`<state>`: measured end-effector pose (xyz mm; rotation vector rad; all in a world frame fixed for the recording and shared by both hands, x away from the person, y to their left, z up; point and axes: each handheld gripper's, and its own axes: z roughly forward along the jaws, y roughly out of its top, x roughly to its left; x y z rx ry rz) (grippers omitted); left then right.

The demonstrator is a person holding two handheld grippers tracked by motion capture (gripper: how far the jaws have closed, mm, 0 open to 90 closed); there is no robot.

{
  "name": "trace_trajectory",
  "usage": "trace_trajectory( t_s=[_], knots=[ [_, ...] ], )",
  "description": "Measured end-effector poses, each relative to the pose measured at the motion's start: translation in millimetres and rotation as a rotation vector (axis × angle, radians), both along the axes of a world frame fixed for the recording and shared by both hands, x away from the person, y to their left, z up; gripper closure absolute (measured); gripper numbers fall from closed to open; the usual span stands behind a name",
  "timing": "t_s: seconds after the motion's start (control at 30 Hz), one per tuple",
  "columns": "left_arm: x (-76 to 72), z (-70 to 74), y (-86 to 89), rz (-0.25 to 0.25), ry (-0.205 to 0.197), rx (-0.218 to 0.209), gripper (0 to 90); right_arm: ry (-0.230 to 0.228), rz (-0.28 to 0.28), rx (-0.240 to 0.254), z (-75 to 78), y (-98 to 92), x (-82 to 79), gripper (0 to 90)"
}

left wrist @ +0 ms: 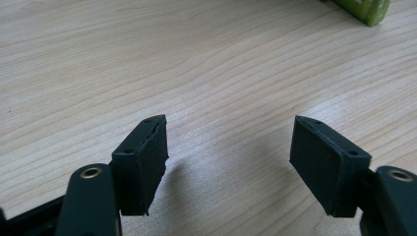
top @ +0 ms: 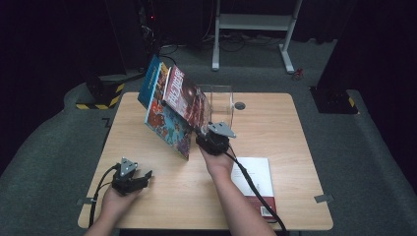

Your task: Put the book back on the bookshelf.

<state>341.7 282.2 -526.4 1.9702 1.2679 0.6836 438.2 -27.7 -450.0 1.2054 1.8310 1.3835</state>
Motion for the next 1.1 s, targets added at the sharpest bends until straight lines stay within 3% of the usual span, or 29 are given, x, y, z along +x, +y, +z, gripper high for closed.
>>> trace_trajectory(
  t_s=[0.6, 1.1],
  knots=[
    [1.8, -0.8, -1.7, 0.012, 0.016, 0.016, 32.3, 0.042, -0.028, -0.041, -11.4, -67.2, -53.8, 46.6],
    [1.6, -1.0, -2.1, 0.02, 0.014, 0.02, 32.3, 0.038, -0.037, -0.084, -20.2, -93.9, -84.7, 46.6]
  ],
)
